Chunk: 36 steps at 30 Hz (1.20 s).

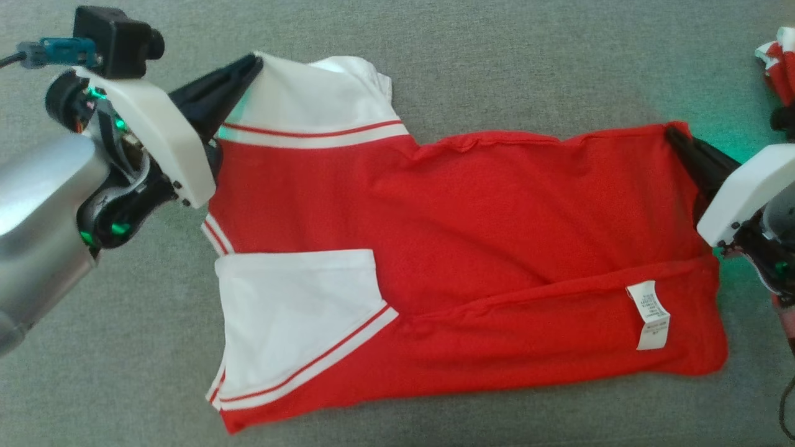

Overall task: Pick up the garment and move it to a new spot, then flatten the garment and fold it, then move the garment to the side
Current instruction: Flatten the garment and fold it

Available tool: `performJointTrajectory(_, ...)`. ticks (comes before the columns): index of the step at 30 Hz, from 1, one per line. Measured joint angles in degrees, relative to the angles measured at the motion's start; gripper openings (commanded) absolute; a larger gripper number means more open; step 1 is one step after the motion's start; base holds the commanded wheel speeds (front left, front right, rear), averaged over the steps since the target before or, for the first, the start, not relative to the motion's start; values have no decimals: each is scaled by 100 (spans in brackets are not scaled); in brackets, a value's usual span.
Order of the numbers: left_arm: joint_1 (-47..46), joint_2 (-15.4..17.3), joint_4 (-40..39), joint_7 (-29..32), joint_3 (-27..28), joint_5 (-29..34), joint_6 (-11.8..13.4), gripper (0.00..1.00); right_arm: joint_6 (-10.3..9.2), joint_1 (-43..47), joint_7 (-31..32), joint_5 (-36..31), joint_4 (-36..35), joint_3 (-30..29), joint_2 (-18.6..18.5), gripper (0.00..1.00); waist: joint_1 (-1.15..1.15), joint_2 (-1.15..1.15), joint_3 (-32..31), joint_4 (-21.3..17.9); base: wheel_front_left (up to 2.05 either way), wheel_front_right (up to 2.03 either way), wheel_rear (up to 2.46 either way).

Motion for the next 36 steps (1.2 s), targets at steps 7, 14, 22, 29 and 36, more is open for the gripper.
performJointTrajectory(7, -110, 0, 57, -637, -69, 210, 0, 0, 0, -240, -563, 90, 26, 118, -102, 0, 0, 0, -45, 24, 0, 0, 0)
performJointTrajectory(14, -199, 16, -30, -1002, -82, 231, 0, 0, 0, -348, -1074, 335, 79, 114, -332, 0, 0, 0, -155, 116, 0, 0, 0)
performJointTrajectory(22, 16, 227, -580, -1411, -81, 365, 0, 0, 0, -69, -1413, 744, -10, 79, -515, 0, -1, 0, -379, 260, 0, 0, 0)
performJointTrajectory(29, 803, 425, -1093, -1624, -91, 513, 0, 0, 0, 705, -1621, 1093, -213, -57, -648, 0, -1, 0, -633, 434, 0, 0, 0)
performJointTrajectory(36, 1429, 600, -1527, -1881, -90, 727, 0, 0, 0, 1408, -1760, 1323, -345, -264, -667, 0, -2, 0, -930, 594, 0, 0, 0)
